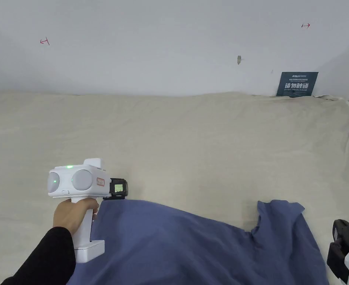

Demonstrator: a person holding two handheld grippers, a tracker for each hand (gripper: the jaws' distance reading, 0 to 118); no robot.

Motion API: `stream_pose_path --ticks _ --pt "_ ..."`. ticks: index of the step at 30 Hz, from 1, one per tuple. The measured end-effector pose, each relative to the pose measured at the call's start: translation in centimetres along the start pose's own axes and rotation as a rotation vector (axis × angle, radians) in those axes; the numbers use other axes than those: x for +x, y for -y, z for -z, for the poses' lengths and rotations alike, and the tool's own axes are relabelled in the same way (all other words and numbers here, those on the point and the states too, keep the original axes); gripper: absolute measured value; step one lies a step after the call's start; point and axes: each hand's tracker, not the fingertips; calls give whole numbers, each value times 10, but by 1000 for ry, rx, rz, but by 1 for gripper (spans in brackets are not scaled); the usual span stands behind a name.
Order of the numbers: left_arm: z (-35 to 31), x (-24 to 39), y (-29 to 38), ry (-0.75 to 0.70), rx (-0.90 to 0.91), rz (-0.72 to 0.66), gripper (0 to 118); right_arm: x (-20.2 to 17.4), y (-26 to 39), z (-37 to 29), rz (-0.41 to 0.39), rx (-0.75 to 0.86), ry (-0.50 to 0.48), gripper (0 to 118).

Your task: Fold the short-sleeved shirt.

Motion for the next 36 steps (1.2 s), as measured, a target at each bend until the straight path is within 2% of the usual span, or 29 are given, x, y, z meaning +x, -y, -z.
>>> stream_pose_path --ticks 5,6,8,10,11,14,15,18,21,22,23,24,25,27,28,31,34,36 --pt "45 -5 -1 -58 -83 42 81 0 10 21 -6 -39 9 0" --pt "52 -6 3 -66 -83 41 74 0 11 24 -5 -45 9 0" --pt "66 -6 9 -64 -143 72 52 1 13 27 0 -60 8 0" --pt "71 0 22 -52 -192 99 39 3 15 32 6 -72 5 0" --pt "68 5 26 -88 -139 151 36 3 15 34 12 -78 5 0" --pt "67 15 30 -73 -128 179 9 10 16 43 35 -104 -3 0" --pt "67 17 30 -72 -127 178 4 12 17 47 45 -111 -5 0" --pt "57 23 32 -66 -79 192 1 23 15 67 80 -169 -16 0" --pt "28 22 32 7 26 164 1 36 12 97 97 -250 -19 2" --pt "16 22 32 24 53 158 1 39 12 109 101 -282 -16 6" --pt "6 21 32 32 82 156 1 43 13 121 107 -309 -21 17" --pt "-5 19 31 50 98 153 1 46 14 135 111 -347 -33 24" --pt "-14 17 30 64 107 139 1 49 17 147 126 -376 -35 24" --pt "-31 15 28 78 129 131 1 55 24 170 141 -442 -44 70" --pt "-37 14 27 77 139 132 1 57 29 180 154 -463 -41 82" --pt "-54 15 26 69 150 138 1 56 44 205 106 -602 -16 83" --pt "-59 12 26 65 154 121 1 52 61 214 62 -672 8 74" --pt "-60 12 27 54 152 120 1 48 71 216 70 -699 -13 64"
